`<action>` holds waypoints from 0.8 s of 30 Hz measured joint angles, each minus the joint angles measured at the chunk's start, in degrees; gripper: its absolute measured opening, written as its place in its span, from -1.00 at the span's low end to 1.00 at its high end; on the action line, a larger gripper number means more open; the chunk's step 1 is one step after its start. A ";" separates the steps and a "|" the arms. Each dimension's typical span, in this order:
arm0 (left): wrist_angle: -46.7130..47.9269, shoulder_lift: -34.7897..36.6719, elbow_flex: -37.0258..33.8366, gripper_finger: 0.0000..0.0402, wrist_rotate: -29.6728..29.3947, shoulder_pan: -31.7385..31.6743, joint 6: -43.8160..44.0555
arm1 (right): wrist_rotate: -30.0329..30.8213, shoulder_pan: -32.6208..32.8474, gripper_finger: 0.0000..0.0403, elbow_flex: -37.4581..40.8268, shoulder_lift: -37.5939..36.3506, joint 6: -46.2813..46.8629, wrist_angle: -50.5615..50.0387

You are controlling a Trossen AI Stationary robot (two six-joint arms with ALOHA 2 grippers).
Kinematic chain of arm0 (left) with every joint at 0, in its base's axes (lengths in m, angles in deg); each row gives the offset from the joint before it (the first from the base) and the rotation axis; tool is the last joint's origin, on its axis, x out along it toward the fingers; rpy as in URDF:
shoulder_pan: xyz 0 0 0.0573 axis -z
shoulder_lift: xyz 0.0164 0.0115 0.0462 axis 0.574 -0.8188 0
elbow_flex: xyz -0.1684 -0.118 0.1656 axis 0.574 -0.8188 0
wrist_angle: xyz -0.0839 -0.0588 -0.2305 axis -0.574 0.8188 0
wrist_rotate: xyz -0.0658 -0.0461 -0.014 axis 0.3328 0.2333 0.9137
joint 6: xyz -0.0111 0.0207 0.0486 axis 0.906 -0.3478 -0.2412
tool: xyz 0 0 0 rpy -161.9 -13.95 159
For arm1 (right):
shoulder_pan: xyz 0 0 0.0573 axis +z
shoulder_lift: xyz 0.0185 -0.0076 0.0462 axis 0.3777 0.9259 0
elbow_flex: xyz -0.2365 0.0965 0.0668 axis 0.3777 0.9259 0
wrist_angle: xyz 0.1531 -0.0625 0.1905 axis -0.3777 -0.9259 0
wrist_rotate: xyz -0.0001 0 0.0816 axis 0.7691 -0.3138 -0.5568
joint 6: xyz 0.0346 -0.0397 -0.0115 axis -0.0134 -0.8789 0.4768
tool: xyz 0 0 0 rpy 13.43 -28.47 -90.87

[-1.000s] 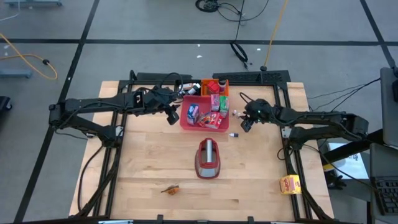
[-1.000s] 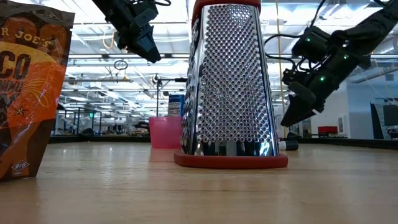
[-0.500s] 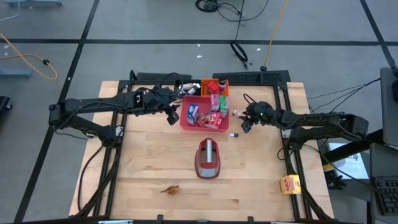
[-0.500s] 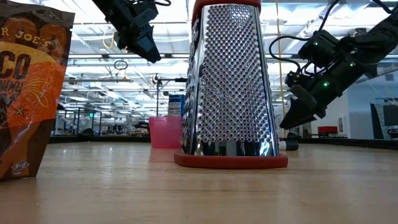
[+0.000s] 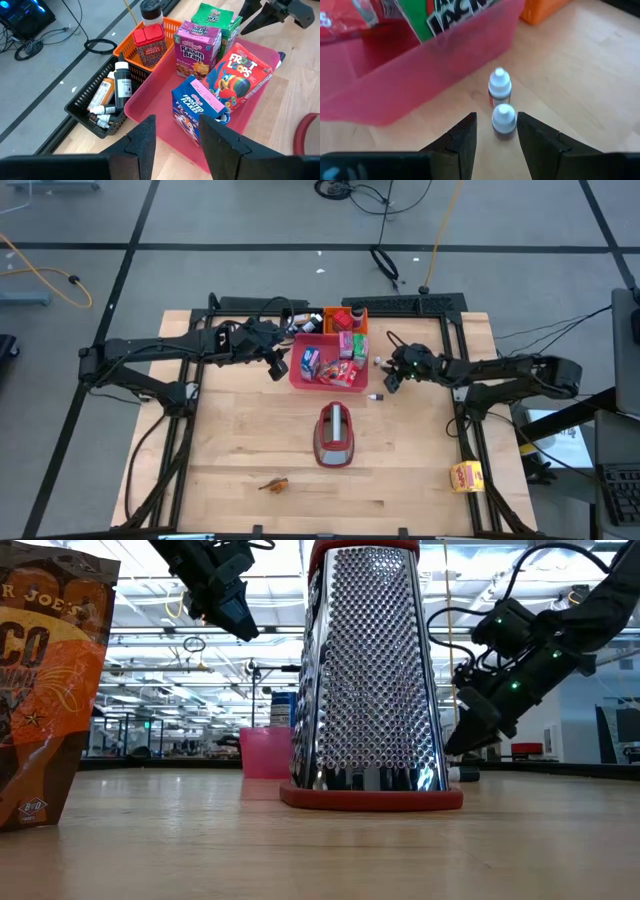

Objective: Pick & Place Kitchen Items
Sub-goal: Put the small orange food coloring bottle into black basket

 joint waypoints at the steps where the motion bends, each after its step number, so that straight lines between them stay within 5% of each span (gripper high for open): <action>1: 0.02 -0.01 0.00 -0.26 0.00 0.00 0.02 | -0.07 0.00 -0.34 0.00 0.59 -0.02 0.99; 10: 0.02 -0.01 0.00 -0.25 0.00 0.00 0.00 | 0.21 0.00 -0.38 -0.02 6.08 0.02 3.03; 24: 0.02 -0.01 0.00 -0.25 0.00 0.00 -0.05 | -0.11 0.02 -0.70 -0.04 7.92 0.04 7.43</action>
